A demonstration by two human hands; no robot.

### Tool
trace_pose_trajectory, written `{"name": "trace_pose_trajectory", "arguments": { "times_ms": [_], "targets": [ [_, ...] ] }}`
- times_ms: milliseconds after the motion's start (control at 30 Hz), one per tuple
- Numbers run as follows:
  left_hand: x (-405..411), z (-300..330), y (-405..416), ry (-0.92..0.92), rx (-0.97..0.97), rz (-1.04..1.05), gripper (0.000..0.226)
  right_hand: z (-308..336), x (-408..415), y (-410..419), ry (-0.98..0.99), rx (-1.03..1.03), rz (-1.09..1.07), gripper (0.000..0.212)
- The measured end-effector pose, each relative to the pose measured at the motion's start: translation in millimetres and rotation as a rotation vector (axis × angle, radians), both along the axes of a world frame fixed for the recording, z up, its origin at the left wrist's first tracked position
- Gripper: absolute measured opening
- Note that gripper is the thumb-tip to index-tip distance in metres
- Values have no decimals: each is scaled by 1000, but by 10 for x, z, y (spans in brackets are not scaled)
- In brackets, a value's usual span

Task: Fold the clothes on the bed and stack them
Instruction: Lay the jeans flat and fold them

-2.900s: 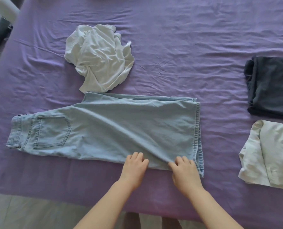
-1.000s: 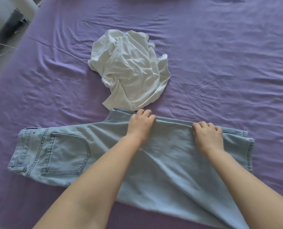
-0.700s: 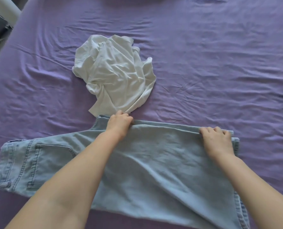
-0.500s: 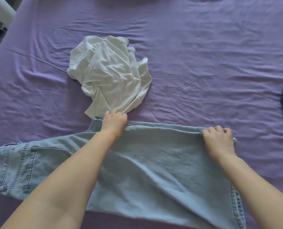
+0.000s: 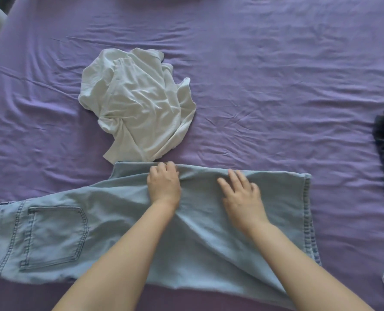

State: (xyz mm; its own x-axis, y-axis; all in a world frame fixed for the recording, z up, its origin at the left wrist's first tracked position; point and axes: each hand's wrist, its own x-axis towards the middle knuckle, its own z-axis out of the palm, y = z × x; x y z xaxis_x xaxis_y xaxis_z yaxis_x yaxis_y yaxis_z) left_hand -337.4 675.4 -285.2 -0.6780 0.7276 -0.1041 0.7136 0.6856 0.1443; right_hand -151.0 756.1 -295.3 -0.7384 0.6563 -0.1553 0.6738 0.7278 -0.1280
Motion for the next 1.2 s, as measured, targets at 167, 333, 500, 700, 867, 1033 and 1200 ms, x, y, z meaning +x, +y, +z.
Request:
{"name": "trace_pose_trajectory", "arguments": {
  "times_ms": [167,333,500,700,867,1033,1200],
  "targets": [
    [418,-12,51,-199,-341,-131,78,-43,106,45,-129,-38,-5,63],
    [364,-1,426,-351,-435,17,109,70,771,490,-372,-122,-179,93],
    [868,129,372,-185,-258,-30,89,25,1125,63,-285,-139,-228,73],
    [1904,-43,-633,-125,33,-499,60,38,1698,-218,-186,-77,-292,59],
    [2127,-29,-989,-183,145,-498,10,93,1889,-530,9,-118,-361,60],
    [2154,-6,-977,-191,76,-528,21,111,2121,-911,187,-83,-479,56],
    [2200,80,-1009,-218,-33,-532,35,195,2272,-1136,189,-78,-658,41]
  ]
}}
